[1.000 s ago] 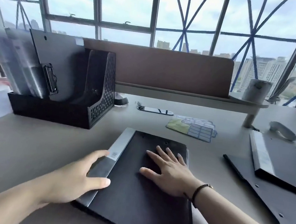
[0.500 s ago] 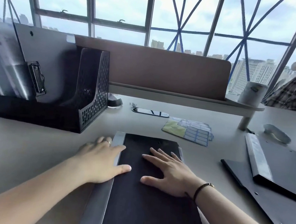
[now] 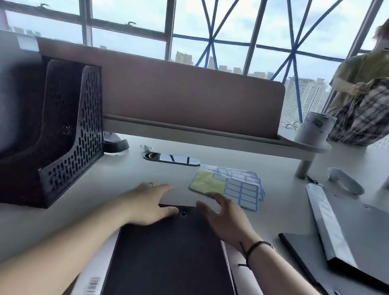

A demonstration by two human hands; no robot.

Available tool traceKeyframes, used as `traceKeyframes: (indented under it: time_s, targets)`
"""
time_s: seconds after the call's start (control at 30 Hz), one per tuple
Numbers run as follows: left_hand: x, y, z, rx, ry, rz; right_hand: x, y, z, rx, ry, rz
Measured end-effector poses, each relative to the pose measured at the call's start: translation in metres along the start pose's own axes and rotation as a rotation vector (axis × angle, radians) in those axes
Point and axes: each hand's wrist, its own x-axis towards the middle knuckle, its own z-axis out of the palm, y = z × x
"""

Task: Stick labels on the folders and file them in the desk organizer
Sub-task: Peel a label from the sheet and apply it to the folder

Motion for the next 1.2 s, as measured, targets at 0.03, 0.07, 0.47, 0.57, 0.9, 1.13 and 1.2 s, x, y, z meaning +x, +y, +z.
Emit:
traceKeyframes:
  time_s: [0.03,0.07,0.47,0.57,0.9,1.13,1.2]
  targets:
    - [0.007,0.0,0.0,-0.003,0.009,0.011,0.012,0.002,0.001,-0.027,0.017,0.022]
    - [0.013,0.001,0.001,-0.013,0.02,0.023,0.022,0.003,0.001,-0.059,0.024,0.033]
    - [0.047,-0.034,-0.001,-0.434,0.191,-0.115,0.078,-0.029,0.031,-0.246,-0.021,-0.039]
    - [0.054,-0.045,0.001,-0.605,0.245,-0.194,0.073,-0.033,0.038,-0.176,-0.119,-0.107]
    - [0.053,-0.054,0.002,-0.69,0.259,-0.22,0.064,-0.044,0.042,-0.078,-0.252,-0.281]
    - [0.043,-0.058,-0.007,-0.011,0.257,-0.257,0.062,-0.044,0.045,0.02,-0.3,-0.32]
    - [0.042,-0.058,-0.008,0.04,0.249,-0.263,0.061,-0.043,0.044,0.04,-0.304,-0.32]
